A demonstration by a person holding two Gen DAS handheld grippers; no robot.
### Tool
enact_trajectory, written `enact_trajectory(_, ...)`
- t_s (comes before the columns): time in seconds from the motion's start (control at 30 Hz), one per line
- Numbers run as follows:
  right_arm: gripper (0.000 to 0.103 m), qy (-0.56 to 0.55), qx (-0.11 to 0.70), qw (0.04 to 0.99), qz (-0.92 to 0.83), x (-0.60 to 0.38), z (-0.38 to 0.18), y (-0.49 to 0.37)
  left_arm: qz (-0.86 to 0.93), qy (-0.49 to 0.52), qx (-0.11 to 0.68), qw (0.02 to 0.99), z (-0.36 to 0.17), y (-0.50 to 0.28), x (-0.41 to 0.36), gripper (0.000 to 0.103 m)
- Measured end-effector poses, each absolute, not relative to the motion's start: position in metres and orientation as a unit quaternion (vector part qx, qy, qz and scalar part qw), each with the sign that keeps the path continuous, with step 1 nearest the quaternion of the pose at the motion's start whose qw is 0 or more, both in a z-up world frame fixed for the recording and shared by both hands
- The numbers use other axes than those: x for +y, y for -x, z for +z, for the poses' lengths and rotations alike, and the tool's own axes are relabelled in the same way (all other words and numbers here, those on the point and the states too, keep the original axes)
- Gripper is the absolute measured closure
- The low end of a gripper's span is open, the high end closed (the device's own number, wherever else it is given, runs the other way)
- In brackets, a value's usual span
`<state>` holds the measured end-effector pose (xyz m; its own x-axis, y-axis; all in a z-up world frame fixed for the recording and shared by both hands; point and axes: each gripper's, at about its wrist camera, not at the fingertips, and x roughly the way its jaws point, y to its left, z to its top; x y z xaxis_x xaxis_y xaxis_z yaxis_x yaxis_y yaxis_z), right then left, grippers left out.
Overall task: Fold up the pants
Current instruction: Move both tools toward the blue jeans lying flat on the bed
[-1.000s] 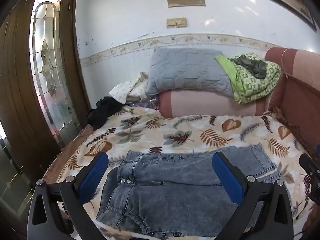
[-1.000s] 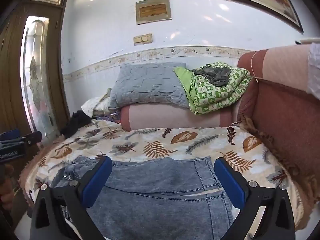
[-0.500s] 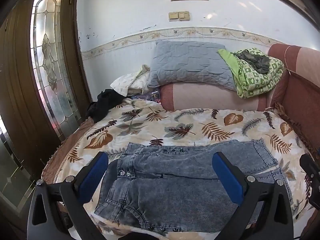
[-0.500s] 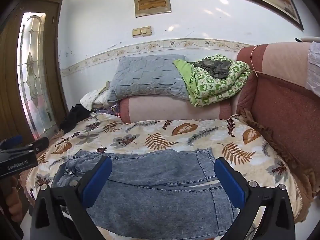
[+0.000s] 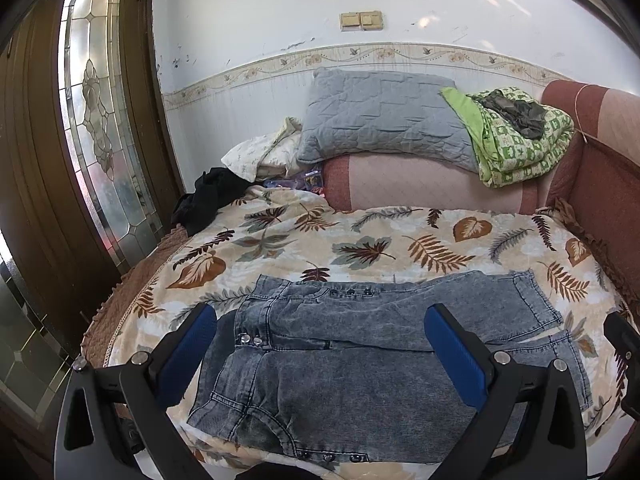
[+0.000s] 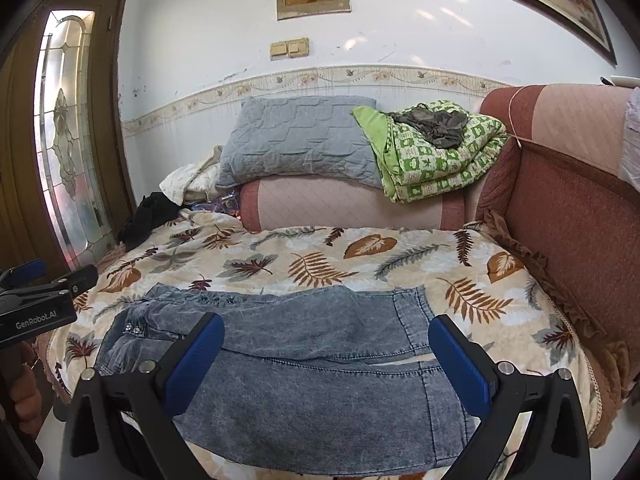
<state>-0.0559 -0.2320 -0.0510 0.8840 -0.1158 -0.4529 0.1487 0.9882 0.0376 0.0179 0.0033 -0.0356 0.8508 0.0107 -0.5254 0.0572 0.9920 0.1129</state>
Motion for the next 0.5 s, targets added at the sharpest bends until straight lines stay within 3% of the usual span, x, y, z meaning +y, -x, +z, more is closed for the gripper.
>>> enact_trajectory(0.5,0.0,-0.025,0.27,0.96,-0.068,-0.219,-0.065,0.027,0.013,-0.036,0.303,0.952,-0.057,-0.046,0.034,0.0)
